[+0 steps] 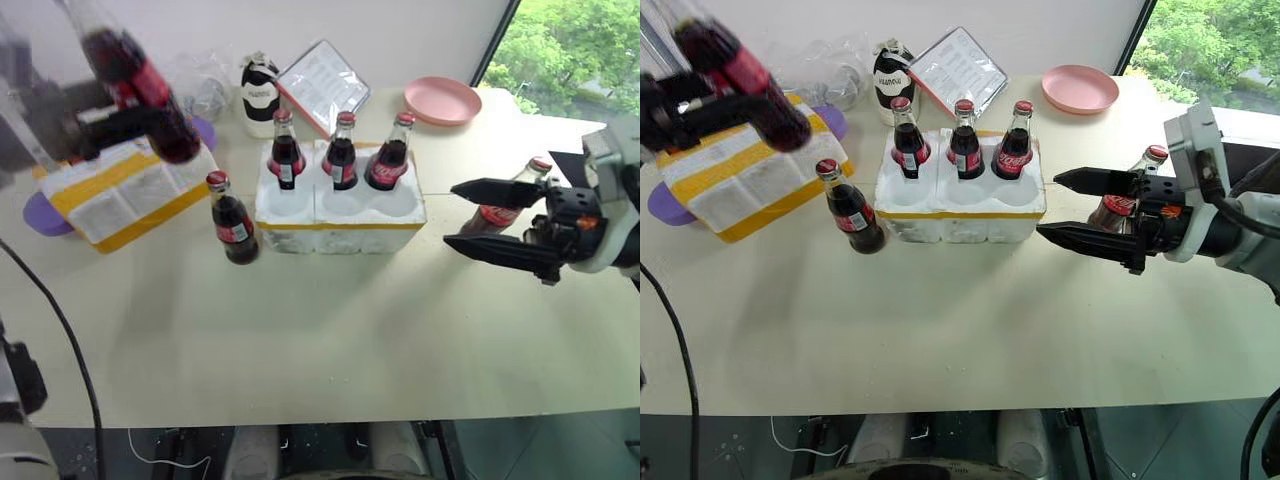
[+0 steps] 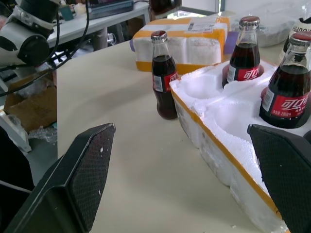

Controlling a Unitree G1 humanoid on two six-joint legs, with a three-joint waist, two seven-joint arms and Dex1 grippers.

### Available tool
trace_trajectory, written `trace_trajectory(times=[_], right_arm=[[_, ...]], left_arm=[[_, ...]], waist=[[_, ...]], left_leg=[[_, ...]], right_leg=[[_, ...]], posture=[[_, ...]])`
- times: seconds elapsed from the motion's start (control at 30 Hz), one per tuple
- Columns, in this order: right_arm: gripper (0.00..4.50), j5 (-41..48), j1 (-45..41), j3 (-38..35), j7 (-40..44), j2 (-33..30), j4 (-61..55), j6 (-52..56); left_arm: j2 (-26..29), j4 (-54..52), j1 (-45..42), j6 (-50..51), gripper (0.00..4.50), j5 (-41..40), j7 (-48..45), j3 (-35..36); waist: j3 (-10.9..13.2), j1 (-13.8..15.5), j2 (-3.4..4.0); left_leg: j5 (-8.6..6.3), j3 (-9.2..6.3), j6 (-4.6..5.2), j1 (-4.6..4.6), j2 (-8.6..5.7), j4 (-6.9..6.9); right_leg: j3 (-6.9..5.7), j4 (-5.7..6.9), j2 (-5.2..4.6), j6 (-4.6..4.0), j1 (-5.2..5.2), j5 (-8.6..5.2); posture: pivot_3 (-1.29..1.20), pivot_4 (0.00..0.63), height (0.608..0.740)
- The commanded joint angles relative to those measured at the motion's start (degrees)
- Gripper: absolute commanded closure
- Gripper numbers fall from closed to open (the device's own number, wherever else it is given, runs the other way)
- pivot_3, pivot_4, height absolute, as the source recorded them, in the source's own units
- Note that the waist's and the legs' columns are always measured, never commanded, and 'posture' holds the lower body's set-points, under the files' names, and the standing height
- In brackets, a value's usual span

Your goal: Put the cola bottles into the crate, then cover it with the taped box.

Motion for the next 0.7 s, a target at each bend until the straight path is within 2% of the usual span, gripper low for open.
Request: trace_trajectory(times=[0.03,0.17,0.3,0.5,0.7], right_arm=[[0.00,-0.81,1.50,-3.66,0.63,0.38,-0.86,-1.95],[0.00,-1.12,4.08,-5.22,0.20,1.51,-1.77,-2.78],[0.00,-0.80,6.59,-6.79,-0.60,2.54,-3.32,-3.08],[0.00,-0.51,10.01,-9.04,-1.72,3.45,-4.75,-3.44],[0.00,-0.45,11.04,-9.00,-2.58,3.99,-5.42,-3.82]], left_arm=[[-0.68,1.67,-10.98,3.23,1.74,-1.68,-1.42,-3.53],[-5.01,1.93,-19.28,7.59,1.74,-0.96,-1.45,-9.62],[-9.56,-1.32,-22.08,12.18,1.74,-1.63,0.98,-12.33],[-20.16,-7.86,-22.45,20.88,1.74,-0.72,14.45,-14.77],[-30.66,-7.60,-24.70,28.53,1.74,-0.49,27.53,-13.52]], waist=[[0.00,0.54,0.00],[0.00,0.95,-0.02],[0.00,0.78,-0.02],[0.01,0.75,-0.03],[0.02,0.78,-0.03]], left_leg=[[0.00,0.03,-0.01,0.00,0.00,0.00],[0.02,0.01,-0.03,0.00,0.01,0.04],[0.02,-0.03,-0.03,0.01,0.01,0.08],[0.04,-0.09,-0.05,0.00,0.03,0.11],[0.05,-0.14,-0.06,0.01,0.03,0.14]], right_leg=[[0.00,0.00,0.02,0.00,0.00,0.00],[0.00,-0.03,0.08,0.02,0.05,0.01],[0.00,-0.02,0.08,0.04,0.09,0.01],[0.00,0.00,0.11,0.05,0.08,0.01],[0.01,0.01,0.11,0.05,0.08,0.01]], posture=[[0.00,0.150,0.740],[0.00,0.150,0.740],[0.00,0.150,0.740],[0.00,0.150,0.740],[0.00,0.150,0.740]])
